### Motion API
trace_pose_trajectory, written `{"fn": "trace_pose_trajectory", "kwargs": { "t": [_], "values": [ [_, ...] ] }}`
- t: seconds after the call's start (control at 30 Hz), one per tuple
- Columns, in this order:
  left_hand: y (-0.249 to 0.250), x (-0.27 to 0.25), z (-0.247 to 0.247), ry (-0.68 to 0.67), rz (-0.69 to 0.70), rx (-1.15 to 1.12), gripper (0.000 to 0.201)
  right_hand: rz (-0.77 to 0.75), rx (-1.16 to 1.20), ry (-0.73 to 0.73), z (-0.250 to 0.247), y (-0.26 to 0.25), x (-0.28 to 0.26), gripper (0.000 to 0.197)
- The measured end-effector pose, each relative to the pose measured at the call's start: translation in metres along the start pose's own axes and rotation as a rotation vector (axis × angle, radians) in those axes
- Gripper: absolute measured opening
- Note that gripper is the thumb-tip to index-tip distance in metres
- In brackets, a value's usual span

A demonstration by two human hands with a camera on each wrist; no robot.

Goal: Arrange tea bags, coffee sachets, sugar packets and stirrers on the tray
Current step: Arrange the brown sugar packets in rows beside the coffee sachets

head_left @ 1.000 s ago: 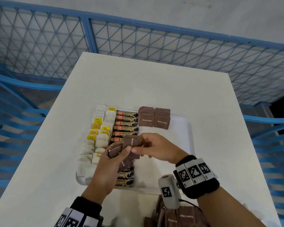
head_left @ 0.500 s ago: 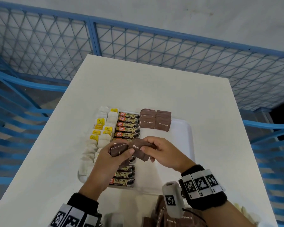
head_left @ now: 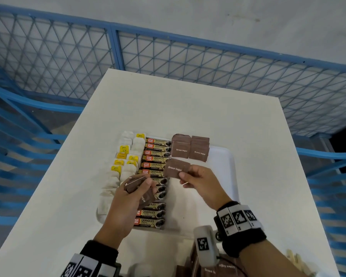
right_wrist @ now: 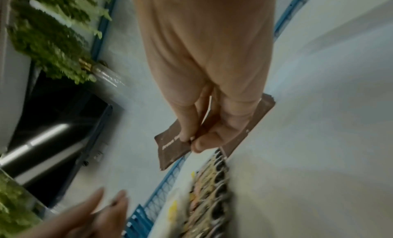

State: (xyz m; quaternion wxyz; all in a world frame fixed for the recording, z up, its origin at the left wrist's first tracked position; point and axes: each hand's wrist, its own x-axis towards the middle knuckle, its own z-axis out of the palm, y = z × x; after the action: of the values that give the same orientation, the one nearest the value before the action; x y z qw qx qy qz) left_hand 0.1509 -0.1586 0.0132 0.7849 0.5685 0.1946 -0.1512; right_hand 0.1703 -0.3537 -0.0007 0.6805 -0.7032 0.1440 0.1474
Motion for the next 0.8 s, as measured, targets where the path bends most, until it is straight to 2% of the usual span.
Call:
{"fn": "trace_pose_trajectory", "kwargs": {
  "t": [0.1, 0.23, 0.47, 0.8],
  "values": [
    [-0.002, 0.0, -0.004, -0.008, -0.072, -0.05, 0.015, 0.002, -0.152, 0.123, -0.012, 0.003, 0.023, 0.008],
    [-0.002, -0.001, -0.006, -0.045, -0.159, -0.111, 0.028, -0.009, -0.332, 0.274, -0.021, 0.013, 0.055, 0.014],
    [0.001, -0.003, -0.008, -0.066, -0.181, -0.083, 0.036, -0.036, -0.513, 0.281, -0.019, 0.012, 0.075, 0.018],
    [-0.007, -0.001, -0.008, -0.035, -0.153, -0.03, 0.022, -0.074, -0.512, 0.383, -0.008, 0.011, 0.08, 0.021]
  ]
}}
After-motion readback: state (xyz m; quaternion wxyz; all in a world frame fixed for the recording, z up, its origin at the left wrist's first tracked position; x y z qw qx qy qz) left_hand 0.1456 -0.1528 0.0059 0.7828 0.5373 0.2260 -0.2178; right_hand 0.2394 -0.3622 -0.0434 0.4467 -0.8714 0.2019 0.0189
